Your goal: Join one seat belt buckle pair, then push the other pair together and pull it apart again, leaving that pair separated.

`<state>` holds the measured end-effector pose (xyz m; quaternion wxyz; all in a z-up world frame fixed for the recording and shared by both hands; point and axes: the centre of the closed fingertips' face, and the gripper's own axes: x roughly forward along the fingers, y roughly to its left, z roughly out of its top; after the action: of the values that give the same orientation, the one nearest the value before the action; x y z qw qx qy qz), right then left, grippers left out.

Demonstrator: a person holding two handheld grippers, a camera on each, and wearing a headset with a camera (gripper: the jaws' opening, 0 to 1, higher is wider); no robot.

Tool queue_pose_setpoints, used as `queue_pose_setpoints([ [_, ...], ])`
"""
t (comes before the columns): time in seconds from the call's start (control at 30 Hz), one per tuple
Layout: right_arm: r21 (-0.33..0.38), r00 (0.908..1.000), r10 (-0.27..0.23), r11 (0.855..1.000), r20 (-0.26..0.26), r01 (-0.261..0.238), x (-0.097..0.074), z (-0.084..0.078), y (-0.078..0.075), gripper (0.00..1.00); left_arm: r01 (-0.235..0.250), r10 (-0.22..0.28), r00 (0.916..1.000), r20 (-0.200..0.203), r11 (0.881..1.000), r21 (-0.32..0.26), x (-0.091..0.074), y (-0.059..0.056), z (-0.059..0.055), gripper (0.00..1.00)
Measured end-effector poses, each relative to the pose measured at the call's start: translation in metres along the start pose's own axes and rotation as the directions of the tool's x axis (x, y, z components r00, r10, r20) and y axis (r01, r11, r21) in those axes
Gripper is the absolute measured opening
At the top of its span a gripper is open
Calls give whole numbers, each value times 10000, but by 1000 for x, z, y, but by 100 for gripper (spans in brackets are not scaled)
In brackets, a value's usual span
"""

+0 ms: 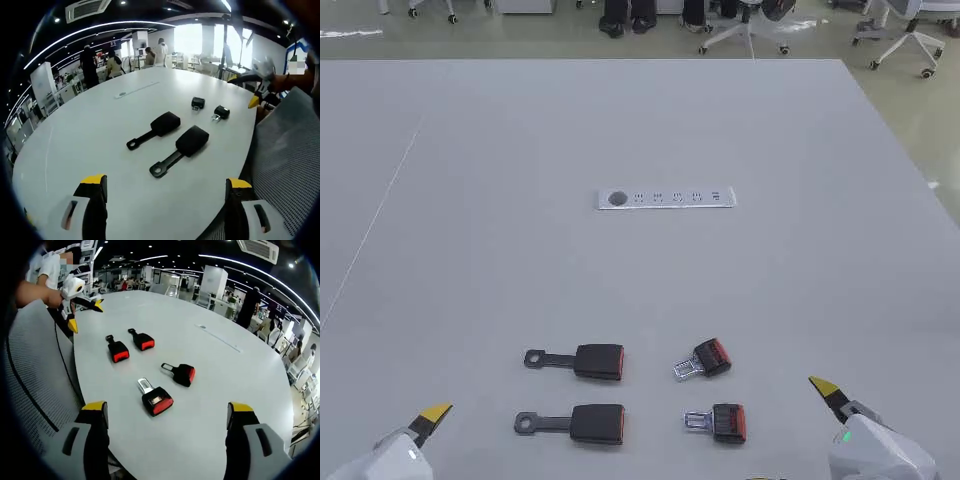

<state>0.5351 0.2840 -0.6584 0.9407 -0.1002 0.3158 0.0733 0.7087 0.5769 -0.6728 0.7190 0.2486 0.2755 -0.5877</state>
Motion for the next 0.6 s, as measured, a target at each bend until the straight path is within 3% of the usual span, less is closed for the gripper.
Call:
queue_pose_setpoints([
  [0.6, -103, 10000, -59, 9999, 2, 59, 2, 5, -2, 99, -90, 90, 10000, 13, 9999, -131, 1, 6, 1, 100],
])
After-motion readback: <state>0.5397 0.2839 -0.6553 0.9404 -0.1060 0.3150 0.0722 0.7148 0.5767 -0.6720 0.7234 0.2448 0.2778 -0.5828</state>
